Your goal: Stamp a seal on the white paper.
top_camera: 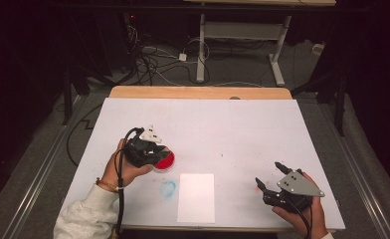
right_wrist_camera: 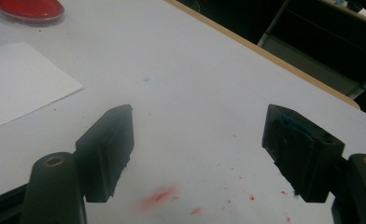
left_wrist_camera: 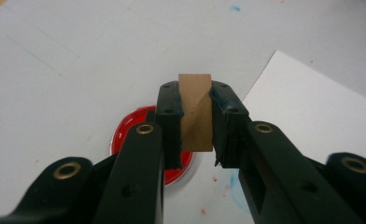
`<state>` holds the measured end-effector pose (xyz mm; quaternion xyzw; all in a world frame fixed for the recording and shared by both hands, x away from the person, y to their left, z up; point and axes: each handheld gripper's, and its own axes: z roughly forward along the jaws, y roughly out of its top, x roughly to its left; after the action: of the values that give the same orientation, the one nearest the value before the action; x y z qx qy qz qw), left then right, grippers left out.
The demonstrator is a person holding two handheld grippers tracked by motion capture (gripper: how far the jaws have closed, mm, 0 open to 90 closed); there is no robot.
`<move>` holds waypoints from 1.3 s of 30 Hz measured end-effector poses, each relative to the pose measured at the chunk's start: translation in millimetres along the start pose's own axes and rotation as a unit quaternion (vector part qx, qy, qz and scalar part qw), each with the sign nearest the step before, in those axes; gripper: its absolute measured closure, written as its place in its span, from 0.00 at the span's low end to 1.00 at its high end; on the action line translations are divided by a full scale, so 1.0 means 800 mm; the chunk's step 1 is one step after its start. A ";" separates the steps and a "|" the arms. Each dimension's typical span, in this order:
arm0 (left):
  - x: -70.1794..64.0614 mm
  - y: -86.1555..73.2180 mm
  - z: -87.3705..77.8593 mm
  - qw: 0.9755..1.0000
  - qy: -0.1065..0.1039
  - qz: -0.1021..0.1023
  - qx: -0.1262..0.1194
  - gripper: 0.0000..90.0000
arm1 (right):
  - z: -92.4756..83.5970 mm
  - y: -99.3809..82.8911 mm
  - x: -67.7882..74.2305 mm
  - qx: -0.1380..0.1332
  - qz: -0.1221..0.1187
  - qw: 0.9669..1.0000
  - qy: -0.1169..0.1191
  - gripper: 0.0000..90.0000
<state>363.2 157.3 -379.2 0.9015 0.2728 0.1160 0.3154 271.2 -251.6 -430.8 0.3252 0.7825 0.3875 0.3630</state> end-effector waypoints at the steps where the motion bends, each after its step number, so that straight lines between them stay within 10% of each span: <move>1: -0.003 0.001 -0.001 1.000 0.000 0.005 -0.001 0.82 | -0.001 0.000 -0.001 -0.001 0.003 1.000 -0.003 0.28; 23: -0.075 0.007 0.020 0.995 -0.054 0.086 0.017 0.82 | -0.003 0.004 0.002 -0.010 0.003 1.000 -0.007 0.23; 39: -0.095 0.006 0.049 0.990 -0.093 0.105 0.037 0.82 | -0.005 0.006 0.003 -0.020 0.008 1.000 -0.014 0.18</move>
<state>317.4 91.2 -409.0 0.9429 0.1507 0.0540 0.2922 268.0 -249.3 -425.9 0.3298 0.7666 0.4013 0.3776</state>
